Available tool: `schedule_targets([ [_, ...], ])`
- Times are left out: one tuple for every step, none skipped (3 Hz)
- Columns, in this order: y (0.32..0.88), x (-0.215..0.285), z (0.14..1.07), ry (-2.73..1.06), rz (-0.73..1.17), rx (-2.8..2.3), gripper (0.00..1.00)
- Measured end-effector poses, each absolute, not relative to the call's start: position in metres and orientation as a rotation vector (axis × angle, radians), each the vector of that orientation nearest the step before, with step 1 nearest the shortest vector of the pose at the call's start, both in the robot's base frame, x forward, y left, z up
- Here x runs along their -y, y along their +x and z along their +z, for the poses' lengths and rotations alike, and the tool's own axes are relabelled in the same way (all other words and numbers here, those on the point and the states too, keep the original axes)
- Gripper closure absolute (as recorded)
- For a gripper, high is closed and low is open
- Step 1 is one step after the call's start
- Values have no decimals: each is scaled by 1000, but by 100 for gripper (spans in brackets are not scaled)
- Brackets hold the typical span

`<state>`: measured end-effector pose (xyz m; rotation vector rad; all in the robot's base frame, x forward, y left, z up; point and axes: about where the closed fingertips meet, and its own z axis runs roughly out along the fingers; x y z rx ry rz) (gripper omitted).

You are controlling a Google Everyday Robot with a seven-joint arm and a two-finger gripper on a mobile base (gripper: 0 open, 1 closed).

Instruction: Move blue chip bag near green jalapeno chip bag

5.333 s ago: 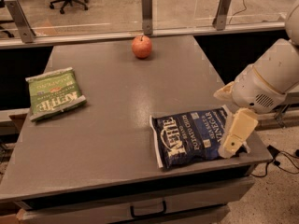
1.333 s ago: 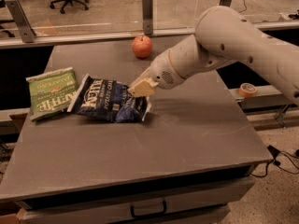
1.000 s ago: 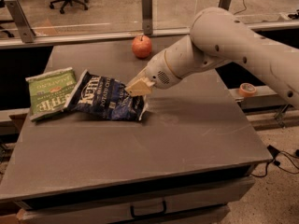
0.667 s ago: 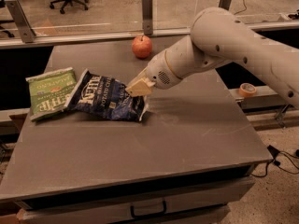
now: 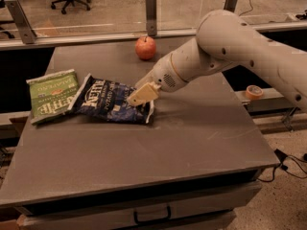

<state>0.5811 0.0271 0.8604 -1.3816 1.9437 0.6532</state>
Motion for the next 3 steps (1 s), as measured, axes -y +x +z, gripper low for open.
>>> schedule_targets([
  [583,-8,887,-1357,625,-1882,0],
  [579,35,936,-1344,568,-1801,0],
  [566,102,991,-1358,512,-1693,0],
])
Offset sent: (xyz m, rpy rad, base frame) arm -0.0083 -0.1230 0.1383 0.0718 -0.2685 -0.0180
